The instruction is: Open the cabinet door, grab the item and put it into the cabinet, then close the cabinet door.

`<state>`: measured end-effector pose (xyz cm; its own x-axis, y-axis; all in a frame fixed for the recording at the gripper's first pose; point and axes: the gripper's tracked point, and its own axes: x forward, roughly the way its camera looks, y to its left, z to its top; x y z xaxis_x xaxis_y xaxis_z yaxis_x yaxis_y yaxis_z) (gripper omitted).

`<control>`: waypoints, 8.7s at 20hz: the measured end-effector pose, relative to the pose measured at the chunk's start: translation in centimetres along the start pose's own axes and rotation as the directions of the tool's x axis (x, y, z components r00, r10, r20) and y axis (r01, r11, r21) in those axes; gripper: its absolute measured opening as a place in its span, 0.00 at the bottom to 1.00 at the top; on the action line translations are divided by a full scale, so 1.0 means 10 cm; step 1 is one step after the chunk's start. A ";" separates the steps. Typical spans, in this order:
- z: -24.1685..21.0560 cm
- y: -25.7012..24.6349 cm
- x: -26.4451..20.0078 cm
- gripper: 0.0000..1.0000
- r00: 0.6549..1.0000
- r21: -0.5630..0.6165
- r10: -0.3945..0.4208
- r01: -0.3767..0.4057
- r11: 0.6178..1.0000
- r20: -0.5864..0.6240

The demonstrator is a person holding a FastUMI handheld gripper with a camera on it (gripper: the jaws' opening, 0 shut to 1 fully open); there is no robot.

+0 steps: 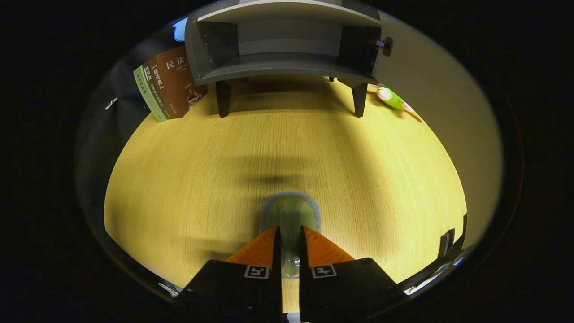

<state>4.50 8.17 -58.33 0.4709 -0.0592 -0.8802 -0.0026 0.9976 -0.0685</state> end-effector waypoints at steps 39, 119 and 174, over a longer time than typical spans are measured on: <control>4.59 -0.03 -2.17 0.19 0.669 -0.060 0.053 -0.012 0.998 0.742; 2.32 -2.44 -4.27 0.97 0.587 -0.022 0.111 -0.157 0.987 0.802; 2.63 -1.13 -4.50 0.98 0.485 -0.024 0.040 -0.039 0.999 0.874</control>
<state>6.49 0.45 -5.60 0.9990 0.0415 -0.0189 -0.0423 0.9981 -0.0449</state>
